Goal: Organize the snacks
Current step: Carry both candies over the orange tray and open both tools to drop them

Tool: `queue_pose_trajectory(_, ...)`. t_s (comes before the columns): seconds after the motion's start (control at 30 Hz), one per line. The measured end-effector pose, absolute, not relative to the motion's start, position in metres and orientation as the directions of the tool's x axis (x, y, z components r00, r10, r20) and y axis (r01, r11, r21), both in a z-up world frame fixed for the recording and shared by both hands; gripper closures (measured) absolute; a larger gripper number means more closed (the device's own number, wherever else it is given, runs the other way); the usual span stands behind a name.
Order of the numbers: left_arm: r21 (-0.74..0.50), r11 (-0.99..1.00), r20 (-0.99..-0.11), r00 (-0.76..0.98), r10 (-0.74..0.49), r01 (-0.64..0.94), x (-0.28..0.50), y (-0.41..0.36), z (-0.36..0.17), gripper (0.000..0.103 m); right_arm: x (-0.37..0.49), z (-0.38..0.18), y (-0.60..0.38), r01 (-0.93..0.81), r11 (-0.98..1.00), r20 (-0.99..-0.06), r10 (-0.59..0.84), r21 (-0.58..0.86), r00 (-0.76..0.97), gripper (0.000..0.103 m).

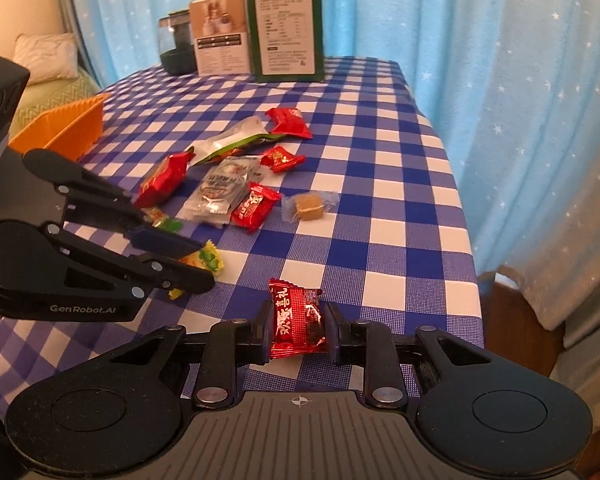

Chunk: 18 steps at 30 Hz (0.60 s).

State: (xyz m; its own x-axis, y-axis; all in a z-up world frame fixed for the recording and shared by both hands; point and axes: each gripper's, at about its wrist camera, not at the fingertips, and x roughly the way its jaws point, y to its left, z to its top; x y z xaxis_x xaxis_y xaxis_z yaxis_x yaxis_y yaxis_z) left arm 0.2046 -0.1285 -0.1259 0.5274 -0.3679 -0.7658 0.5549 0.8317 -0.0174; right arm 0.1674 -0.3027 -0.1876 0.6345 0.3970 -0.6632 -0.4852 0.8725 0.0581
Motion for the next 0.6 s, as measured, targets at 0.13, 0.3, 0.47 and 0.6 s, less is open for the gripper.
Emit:
queue_pose_trajectory(0.13, -0.034, 0.86, -0.754, 0.552, -0.357, 0.509, 0.197, -0.117, -0.114, 0.085, 0.162, -0.177, -0.301, -0.47, 0.88, -0.649, 0.397, 0.068, 0.649, 0.076)
queue_pose_trajectory(0.3, -0.059, 0.896, -0.735, 0.588, -0.337, 0.44, 0.184, -0.094, -0.088, 0.085, 0.155, -0.148, -0.29, -0.47, 0.879, -0.621, 0.411, 0.077, 0.667, 0.076)
queue_pose_trajectory(0.47, -0.081, 0.925, -0.713, 0.627, -0.314, 0.371, 0.171, -0.061, -0.055, 0.085, 0.146, -0.109, -0.266, -0.484, 0.871, -0.585, 0.438, 0.086, 0.683, 0.076)
queue_pose_trajectory(0.6, -0.066, 0.944, -0.693, 0.665, -0.277, 0.325, 0.159, -0.029, -0.027, 0.085, 0.138, -0.078, -0.238, -0.506, 0.855, -0.553, 0.479, 0.115, 0.682, 0.076)
